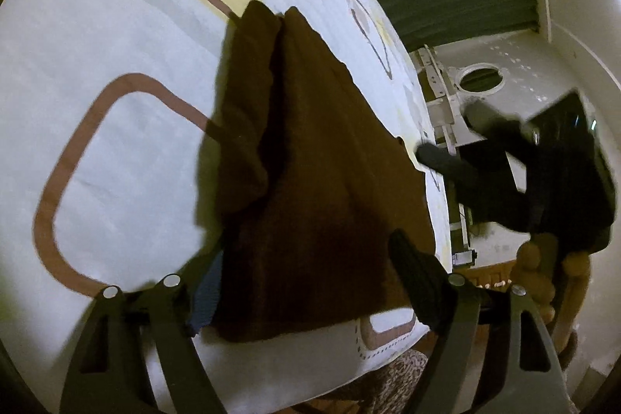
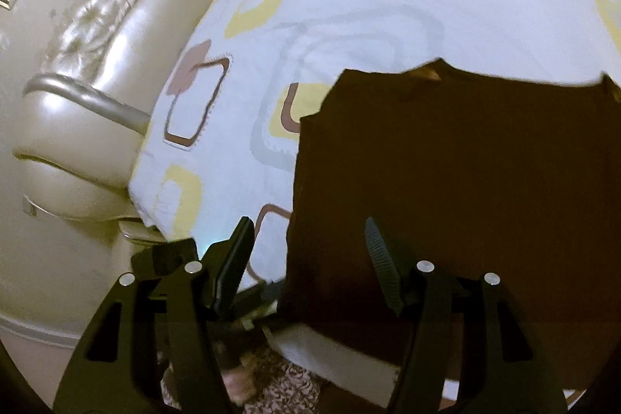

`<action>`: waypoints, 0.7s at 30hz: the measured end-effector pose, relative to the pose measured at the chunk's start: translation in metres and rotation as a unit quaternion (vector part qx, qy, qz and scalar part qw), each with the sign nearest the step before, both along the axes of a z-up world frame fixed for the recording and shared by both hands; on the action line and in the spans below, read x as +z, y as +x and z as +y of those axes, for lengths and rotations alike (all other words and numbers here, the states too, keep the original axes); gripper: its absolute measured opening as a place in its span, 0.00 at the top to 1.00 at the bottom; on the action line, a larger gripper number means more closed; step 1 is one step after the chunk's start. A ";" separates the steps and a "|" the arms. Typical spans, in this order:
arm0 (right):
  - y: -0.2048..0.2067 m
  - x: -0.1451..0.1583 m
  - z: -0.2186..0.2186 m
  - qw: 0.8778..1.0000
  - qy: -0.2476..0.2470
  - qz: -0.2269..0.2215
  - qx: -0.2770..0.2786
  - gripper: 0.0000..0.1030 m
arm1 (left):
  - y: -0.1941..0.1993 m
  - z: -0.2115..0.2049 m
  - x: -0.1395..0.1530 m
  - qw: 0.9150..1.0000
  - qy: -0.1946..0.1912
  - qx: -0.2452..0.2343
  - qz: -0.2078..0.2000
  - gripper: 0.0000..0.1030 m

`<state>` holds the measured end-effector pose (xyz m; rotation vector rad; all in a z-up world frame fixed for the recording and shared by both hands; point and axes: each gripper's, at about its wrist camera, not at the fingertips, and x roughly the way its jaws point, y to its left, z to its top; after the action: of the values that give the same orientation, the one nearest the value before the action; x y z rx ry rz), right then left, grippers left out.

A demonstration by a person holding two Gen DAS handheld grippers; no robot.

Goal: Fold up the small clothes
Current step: 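Grasp the edge of the folded brown sweater with both grippers together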

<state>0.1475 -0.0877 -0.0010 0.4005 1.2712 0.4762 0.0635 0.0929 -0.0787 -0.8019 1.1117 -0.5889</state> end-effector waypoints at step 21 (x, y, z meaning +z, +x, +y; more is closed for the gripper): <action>0.102 -0.090 0.132 0.948 -0.306 0.054 0.063 0.50 | -0.010 0.001 -0.016 1.000 0.018 0.013 -0.014 0.88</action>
<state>0.2495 0.0442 -0.0907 -0.1828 1.4826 0.1476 0.0535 0.0937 -0.0951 -0.7737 1.0817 -0.5548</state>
